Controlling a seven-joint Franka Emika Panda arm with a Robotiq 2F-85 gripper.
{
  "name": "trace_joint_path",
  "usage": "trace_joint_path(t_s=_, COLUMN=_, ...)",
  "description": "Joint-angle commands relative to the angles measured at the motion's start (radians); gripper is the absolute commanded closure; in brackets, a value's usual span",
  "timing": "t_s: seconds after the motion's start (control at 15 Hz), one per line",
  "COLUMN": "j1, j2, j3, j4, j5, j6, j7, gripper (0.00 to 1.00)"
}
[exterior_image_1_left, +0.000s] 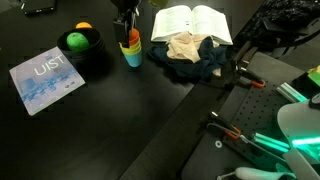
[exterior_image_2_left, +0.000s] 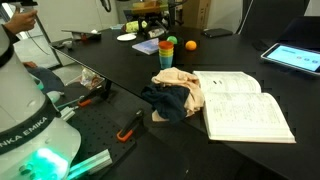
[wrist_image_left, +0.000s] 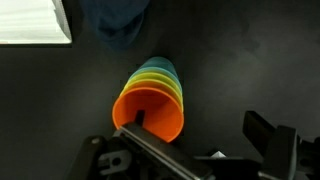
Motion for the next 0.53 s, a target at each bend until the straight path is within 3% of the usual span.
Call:
trace_joint_path(t_s=0.0, j1=-0.027, j2=0.086, j3=0.016, j4=0.09, j5=0.006, j6=-0.012, j7=-0.071, gripper=0.0)
trace_joint_path(t_s=0.07, j1=-0.003, j2=0.092, j3=-0.018, j4=0.114, j5=-0.06, j6=-0.062, j7=-0.028, gripper=0.0)
trace_joint_path(t_s=0.2, j1=-0.015, j2=0.083, j3=-0.003, j4=0.075, j5=-0.041, j6=-0.032, j7=-0.028, gripper=0.0)
trace_joint_path(t_s=0.47, j1=-0.014, j2=0.101, j3=-0.008, j4=0.111, j5=-0.059, j6=-0.062, j7=-0.028, gripper=0.0)
